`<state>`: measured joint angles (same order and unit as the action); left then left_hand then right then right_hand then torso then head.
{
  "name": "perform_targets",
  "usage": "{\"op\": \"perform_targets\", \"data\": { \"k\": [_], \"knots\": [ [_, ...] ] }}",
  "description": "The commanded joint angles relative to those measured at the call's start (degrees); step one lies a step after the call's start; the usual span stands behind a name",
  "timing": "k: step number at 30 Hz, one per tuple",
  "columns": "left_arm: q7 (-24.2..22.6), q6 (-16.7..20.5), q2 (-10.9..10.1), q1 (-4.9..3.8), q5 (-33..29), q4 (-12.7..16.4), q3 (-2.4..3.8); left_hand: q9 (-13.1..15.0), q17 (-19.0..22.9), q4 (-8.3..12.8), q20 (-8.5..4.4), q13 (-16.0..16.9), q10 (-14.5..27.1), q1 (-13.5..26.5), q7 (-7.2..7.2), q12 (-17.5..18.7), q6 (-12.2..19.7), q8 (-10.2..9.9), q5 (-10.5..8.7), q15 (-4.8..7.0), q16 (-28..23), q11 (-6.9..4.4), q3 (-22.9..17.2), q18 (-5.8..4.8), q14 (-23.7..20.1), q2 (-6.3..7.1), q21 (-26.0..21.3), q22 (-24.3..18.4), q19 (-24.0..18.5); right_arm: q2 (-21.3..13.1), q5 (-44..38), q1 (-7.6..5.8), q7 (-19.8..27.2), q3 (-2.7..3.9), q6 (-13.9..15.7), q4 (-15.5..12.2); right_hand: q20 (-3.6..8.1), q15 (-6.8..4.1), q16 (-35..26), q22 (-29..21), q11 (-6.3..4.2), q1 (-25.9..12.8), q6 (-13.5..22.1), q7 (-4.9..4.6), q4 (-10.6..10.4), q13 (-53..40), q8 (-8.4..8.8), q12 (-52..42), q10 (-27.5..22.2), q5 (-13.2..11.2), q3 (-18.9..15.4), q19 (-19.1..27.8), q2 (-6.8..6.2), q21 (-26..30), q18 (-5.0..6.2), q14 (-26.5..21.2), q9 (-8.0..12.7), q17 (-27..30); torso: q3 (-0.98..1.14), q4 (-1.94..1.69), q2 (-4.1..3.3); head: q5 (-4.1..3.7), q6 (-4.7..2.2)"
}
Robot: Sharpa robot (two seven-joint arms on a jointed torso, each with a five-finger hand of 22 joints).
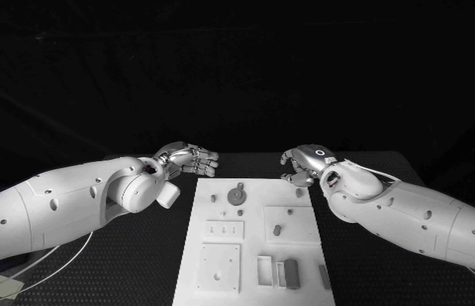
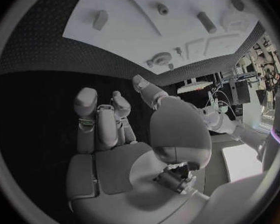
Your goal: Assemble the parts on the task board
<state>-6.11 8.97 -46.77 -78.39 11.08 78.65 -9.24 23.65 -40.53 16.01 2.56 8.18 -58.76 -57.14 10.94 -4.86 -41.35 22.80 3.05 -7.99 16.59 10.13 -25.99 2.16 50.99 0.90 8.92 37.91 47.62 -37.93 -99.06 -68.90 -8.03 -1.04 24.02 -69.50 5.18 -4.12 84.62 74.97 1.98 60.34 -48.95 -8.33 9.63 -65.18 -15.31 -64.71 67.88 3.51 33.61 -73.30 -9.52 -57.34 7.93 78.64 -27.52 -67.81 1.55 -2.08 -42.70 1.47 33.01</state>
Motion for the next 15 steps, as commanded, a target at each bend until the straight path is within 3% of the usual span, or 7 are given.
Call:
{"op": "perform_targets", "data": {
  "k": [1,4,6,7,9,11,15],
  "knots": [
    [-1.08,-0.69,0.02,0.12,0.08,-0.36,0.04,0.06,-0.07,0.02,-0.16,0.05,-0.51,0.04,0.84,0.20,-0.40,-0.24,0.20,-0.18,-0.29,-0.08,0.23,-0.60,0.37,0.40,-0.22,0.08,0.40,-0.98,7.00,-0.01,11.79,0.01,-0.49,1.80,-0.34,-0.03,-0.44,0.84,0.02,0.34,0.58,-0.19,-0.39,0.11,0.37,0.38,-0.52,0.08,0.01,0.38,-0.40,0.42,7.07,-0.54,0.13,0.52,0.08,0.10,0.03,-0.39,-0.08],
    [-1.05,-0.80,0.04,0.14,0.08,-0.48,0.04,0.06,-0.08,0.04,-0.16,0.06,-0.52,0.02,0.84,0.20,-0.40,-0.24,0.21,-0.17,-0.30,-0.08,0.22,-0.59,0.37,0.41,-0.23,0.08,0.40,-1.57,7.84,-0.01,13.12,0.01,-0.73,2.68,-0.40,-0.03,-0.51,0.87,0.02,0.49,0.80,-0.20,-0.32,0.12,0.48,0.38,-0.64,0.07,0.00,0.52,-0.41,0.47,7.07,-0.65,0.18,0.62,0.00,0.03,0.02,-0.70,-0.11],
    [-1.14,-1.00,-0.10,0.23,0.08,-0.54,0.06,0.06,-0.08,0.04,-0.16,0.06,-0.53,0.02,0.85,0.20,-0.40,-0.24,0.21,-0.18,-0.30,-0.08,0.22,-0.59,0.37,0.41,-0.23,0.08,0.40,-1.91,8.28,-0.01,14.26,0.00,-1.61,4.05,-0.47,-0.03,-0.57,0.94,0.03,0.65,0.96,-0.21,-0.15,0.12,0.55,0.35,-0.81,0.05,-0.13,0.69,-0.59,0.49,7.07,-0.79,0.22,0.73,0.13,0.15,0.04,-0.84,-0.15],
    [-1.16,-1.04,-0.10,0.25,0.08,-0.69,0.06,0.06,-0.09,0.03,-0.16,0.06,-0.53,0.02,0.85,0.20,-0.41,-0.24,0.21,-0.18,-0.30,-0.09,0.22,-0.59,0.38,0.41,-0.23,0.08,0.40,-2.04,8.99,-0.02,14.85,0.00,-2.12,4.75,-0.50,-0.02,-0.60,0.95,0.02,0.69,1.00,-0.19,-0.08,0.12,0.57,0.34,-0.86,0.05,-0.17,0.74,-0.67,0.49,7.07,-0.85,0.23,0.80,0.07,0.16,0.01,-0.86,-0.15],
    [-1.14,-0.99,0.01,0.25,0.08,-1.02,0.06,0.07,-0.09,0.02,-0.16,0.06,-0.55,0.03,0.86,0.20,-0.42,-0.24,0.21,-0.18,-0.31,-0.09,0.22,-0.60,0.38,0.38,-0.23,0.08,0.41,-2.34,10.35,-0.02,16.28,-0.01,-4.14,5.97,-0.57,-0.06,-0.67,0.98,-0.03,0.73,1.13,-0.12,0.00,0.12,0.63,0.34,-0.97,0.05,-0.26,0.87,-0.76,0.51,7.07,-1.01,0.26,0.98,0.10,0.25,0.01,-0.90,-0.13],
    [-1.06,-1.01,0.04,0.25,0.08,-1.20,0.06,0.07,-0.10,0.01,-0.16,0.07,-0.57,0.04,0.87,0.20,-0.42,-0.24,0.21,-0.18,-0.31,-0.09,0.22,-0.60,0.39,0.36,-0.23,0.09,0.42,-2.40,11.29,-0.02,17.88,-0.02,-7.19,7.43,-0.71,-0.21,-0.78,1.03,-0.20,0.96,1.70,0.06,0.27,0.11,0.89,0.34,-1.29,0.05,-0.38,1.15,-0.69,0.57,7.07,-1.29,0.39,1.20,0.04,0.11,0.02,-1.06,-0.17],
    [-1.02,-1.09,0.24,0.29,0.08,-1.51,0.06,0.07,-0.12,-0.01,-0.15,0.08,-0.59,0.08,0.93,0.22,-0.41,-0.26,0.20,-0.18,-0.33,-0.09,0.25,-0.60,0.40,0.38,-0.25,0.09,0.43,-2.13,11.84,-0.02,19.47,-0.03,-9.70,9.91,-0.99,-0.55,-1.04,1.10,-0.56,1.61,3.17,0.45,1.24,0.05,1.55,0.35,-2.09,0.05,-0.65,1.80,-0.38,0.69,7.07,-2.11,0.76,1.81,0.03,0.12,0.02,-1.20,-0.15]
  ]
}}
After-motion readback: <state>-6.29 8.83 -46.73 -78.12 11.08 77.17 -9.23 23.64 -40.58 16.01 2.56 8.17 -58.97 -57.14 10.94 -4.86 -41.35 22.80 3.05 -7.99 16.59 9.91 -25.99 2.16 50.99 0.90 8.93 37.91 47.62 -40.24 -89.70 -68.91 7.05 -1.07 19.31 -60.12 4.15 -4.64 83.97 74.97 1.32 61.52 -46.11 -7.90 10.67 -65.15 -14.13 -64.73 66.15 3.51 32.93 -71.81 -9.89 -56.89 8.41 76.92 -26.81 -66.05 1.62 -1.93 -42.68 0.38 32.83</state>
